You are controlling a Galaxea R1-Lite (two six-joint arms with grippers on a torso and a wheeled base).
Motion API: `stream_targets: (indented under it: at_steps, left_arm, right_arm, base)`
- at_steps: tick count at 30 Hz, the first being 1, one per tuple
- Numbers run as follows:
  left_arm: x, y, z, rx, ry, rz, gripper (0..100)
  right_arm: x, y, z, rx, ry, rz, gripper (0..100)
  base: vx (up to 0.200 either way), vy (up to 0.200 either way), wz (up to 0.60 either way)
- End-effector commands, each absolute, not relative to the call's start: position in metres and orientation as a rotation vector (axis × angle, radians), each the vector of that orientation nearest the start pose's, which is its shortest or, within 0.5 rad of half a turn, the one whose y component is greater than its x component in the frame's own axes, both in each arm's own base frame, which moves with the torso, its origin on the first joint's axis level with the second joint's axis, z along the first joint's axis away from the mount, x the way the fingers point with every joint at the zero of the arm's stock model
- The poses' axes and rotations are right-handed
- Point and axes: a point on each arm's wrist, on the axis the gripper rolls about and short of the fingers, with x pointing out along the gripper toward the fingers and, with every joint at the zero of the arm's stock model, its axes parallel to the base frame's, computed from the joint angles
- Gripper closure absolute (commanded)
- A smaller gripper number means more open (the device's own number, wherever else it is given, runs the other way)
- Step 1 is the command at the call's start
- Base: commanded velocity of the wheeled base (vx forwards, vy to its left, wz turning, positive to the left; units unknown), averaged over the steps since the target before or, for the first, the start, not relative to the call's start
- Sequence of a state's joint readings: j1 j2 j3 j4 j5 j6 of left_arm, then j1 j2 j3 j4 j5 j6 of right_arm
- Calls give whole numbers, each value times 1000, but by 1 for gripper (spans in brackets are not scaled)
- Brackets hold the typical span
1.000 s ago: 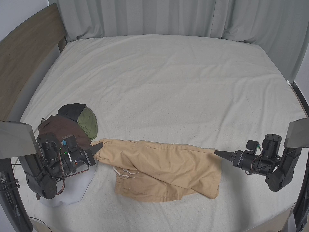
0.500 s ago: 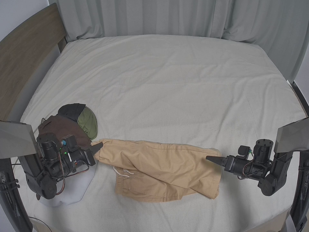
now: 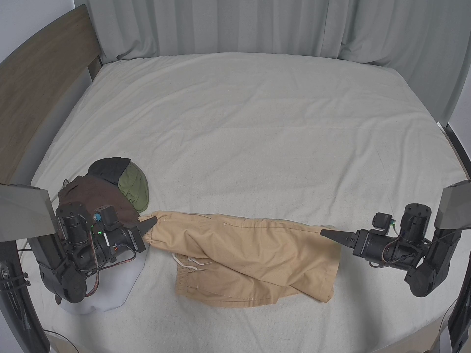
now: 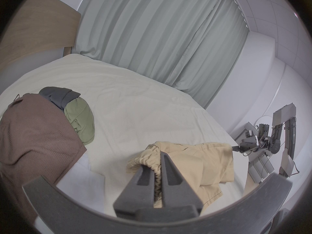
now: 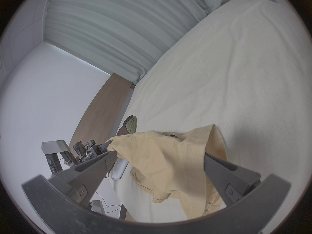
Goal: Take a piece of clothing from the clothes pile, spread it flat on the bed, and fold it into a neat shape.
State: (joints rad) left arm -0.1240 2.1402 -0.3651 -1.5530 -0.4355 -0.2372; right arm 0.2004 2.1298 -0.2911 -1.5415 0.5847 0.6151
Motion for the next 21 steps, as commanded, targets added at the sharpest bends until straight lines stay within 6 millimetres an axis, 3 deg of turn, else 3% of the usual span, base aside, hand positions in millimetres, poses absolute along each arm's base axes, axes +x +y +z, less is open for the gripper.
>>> stream_targets:
  at_steps: [1,7,21]
  left_arm:
    - [295,-46,45,-265,283,-529,100]
    - [295,-47,44,-265,285,-531,100]
    - [294,-49,44,-264,288,-537,100]
  right_arm:
    - [268,65,49,632,492,671,0]
    - [263,67,51,632,509,721,0]
    - [279,85,38,625,529,750,0]
  base:
    - [0,0,0]
    - [0,0,0]
    - [0,0,0]
